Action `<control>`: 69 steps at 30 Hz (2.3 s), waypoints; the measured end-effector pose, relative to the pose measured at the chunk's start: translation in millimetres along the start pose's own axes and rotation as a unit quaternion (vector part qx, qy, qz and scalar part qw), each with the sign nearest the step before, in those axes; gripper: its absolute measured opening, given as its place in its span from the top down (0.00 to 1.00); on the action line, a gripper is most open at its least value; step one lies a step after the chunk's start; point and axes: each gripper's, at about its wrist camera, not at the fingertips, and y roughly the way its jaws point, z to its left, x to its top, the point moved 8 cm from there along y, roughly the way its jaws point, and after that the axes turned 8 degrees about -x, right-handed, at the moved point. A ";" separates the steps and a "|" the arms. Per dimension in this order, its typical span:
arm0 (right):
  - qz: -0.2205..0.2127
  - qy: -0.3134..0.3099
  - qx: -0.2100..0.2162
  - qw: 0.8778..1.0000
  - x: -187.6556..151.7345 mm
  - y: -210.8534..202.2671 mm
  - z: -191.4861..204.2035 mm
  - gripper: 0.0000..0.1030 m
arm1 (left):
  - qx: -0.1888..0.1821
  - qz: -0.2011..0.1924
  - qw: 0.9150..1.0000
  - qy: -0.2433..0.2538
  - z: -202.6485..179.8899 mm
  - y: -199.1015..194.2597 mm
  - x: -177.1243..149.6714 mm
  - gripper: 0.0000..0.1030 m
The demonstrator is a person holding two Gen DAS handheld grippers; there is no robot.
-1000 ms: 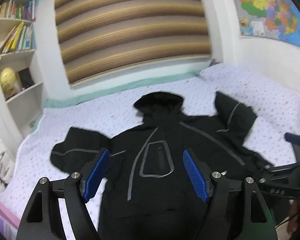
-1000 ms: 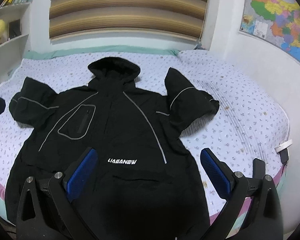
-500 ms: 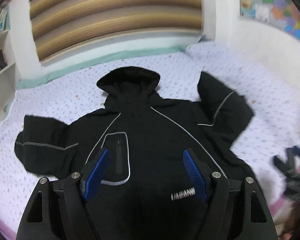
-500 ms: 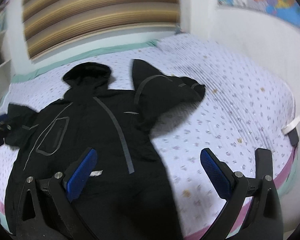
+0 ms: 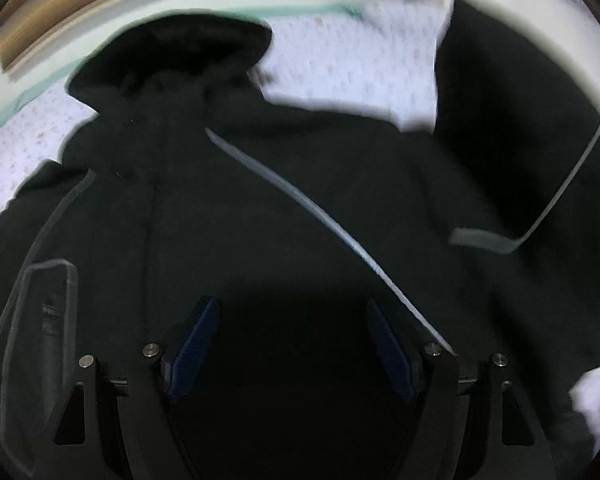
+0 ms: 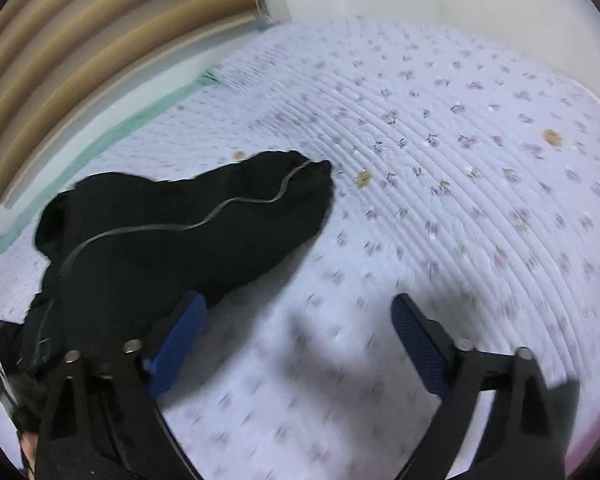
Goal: Fold large clothes
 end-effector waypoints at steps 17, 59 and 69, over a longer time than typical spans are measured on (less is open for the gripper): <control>0.041 0.001 0.059 0.997 66.4 160.4 32.4 0.76 | -0.031 -0.062 0.998 -0.007 9.7 -0.6 -4.7 0.23; -0.070 -0.165 0.094 0.979 29.8 -77.1 122.3 0.89 | -0.026 -0.086 0.995 -0.042 88.7 -161.7 4.5 0.23; -0.049 -0.282 0.188 0.940 -71.7 -131.9 326.8 0.89 | 0.028 -0.094 0.991 -0.092 209.1 -227.9 -51.8 0.23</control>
